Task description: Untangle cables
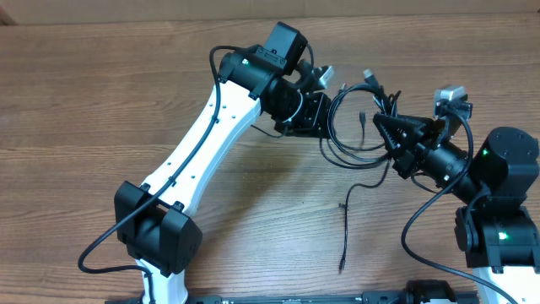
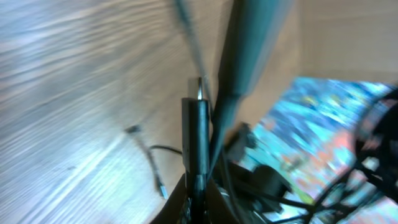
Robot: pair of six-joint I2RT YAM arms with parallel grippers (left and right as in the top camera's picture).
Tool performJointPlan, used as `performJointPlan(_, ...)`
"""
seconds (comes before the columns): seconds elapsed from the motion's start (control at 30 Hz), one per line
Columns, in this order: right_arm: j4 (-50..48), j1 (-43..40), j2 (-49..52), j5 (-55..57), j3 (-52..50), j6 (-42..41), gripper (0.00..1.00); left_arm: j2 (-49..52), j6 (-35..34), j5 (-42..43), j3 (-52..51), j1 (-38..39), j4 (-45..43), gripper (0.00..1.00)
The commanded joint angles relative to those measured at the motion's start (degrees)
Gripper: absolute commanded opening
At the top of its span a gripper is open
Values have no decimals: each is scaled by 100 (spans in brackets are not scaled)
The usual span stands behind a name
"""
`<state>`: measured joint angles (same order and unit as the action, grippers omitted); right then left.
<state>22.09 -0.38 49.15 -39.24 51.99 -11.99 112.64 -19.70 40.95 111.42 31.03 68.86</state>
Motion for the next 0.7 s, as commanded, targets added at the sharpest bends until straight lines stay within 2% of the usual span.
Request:
performJointPlan(0.0,-81,-11,-66,-96,101,-2,8,-28,-70,-1047,59,-39,188,4)
performJointPlan(0.23,-81,-13,-105,-125,103,-2,8,-28,-68,-1397,59,-39,463,6)
performJointPlan(0.37,-87,-13,-236,-138,103,-2,8,-28,-61,-1394,59,-39,621,41)
performJointPlan(0.43,-87,-13,-306,-138,103,-2,8,-28,35,-1394,61,-42,693,72)
performJointPlan(0.47,-81,-13,-365,-138,103,-2,8,-28,155,-1394,59,-42,748,93)
performJointPlan(0.5,-81,-13,-396,-138,103,-2,8,-28,201,-1394,59,-42,772,100)
performJointPlan(0.67,-57,-13,-485,-138,103,-2,8,-31,407,-1204,61,-70,761,100)
